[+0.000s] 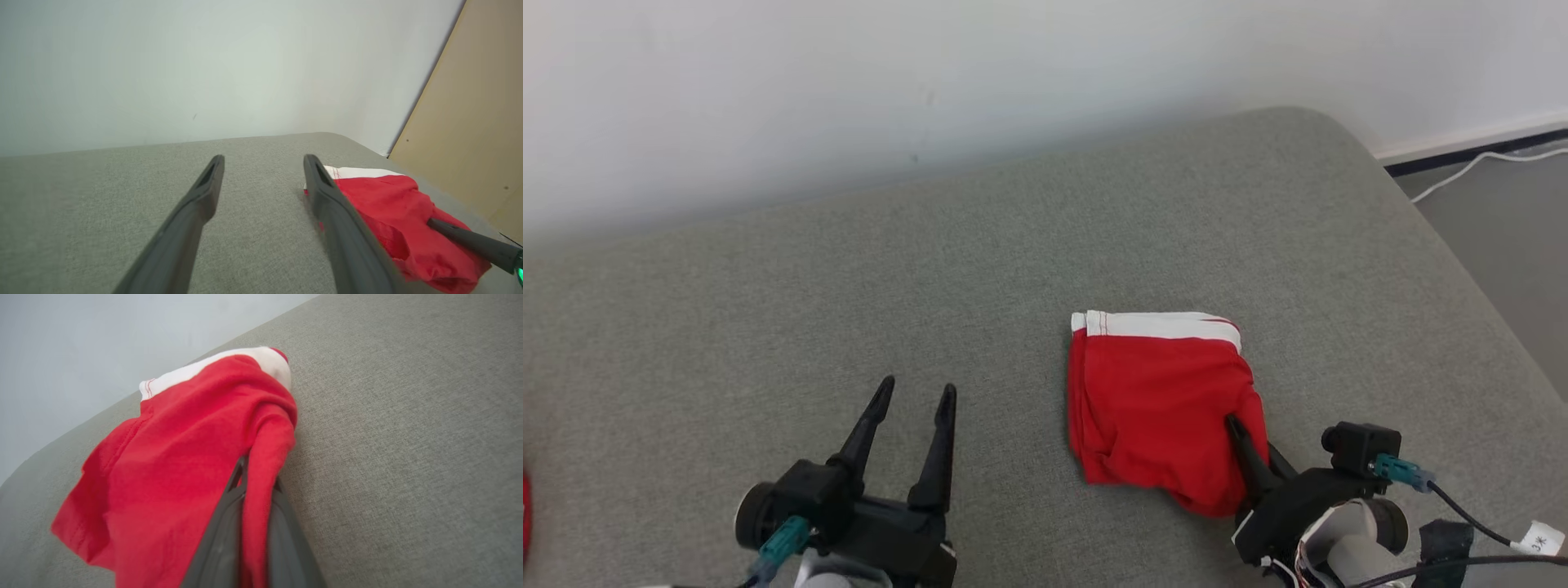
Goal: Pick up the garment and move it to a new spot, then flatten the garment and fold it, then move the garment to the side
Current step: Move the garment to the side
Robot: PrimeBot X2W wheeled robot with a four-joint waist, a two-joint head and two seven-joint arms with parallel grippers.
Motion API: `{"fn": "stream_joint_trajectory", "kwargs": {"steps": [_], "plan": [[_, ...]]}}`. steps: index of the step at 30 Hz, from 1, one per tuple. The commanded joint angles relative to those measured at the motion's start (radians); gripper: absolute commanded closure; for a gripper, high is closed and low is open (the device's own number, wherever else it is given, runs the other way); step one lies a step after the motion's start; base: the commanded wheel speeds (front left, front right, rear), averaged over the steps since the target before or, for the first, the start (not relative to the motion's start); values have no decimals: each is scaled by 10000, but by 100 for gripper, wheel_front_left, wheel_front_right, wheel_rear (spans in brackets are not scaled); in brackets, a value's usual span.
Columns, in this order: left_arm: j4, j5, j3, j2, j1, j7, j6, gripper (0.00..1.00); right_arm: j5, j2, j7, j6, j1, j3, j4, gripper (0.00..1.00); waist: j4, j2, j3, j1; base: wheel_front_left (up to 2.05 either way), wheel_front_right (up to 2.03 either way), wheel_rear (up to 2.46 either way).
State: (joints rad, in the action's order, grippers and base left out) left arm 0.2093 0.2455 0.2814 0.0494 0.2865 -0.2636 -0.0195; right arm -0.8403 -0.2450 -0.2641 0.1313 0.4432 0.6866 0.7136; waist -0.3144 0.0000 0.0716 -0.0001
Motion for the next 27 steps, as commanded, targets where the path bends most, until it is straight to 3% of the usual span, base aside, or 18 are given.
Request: {"fn": "stream_joint_trajectory", "kwargs": {"steps": [1, 11, 27], "plan": [[-96, -98, 88, 25, 131, -12, 22, 0, 125, -59, -1, -13, 221, 91, 31, 100, -330, 0, 581, 1, 0, 0, 0], [-300, -926, 666, 29, 1144, -12, 105, 0, 943, -1005, -1, -13, 2333, -254, 650, 100, 386, 0, 2150, 1, 0, 0, 0], [-411, -1529, 783, 21, 1908, -12, 212, 0, 3143, -2863, -2, -13, 4619, -2783, 3020, 100, 1711, 0, 3823, 1, 0, 0, 0]]}}
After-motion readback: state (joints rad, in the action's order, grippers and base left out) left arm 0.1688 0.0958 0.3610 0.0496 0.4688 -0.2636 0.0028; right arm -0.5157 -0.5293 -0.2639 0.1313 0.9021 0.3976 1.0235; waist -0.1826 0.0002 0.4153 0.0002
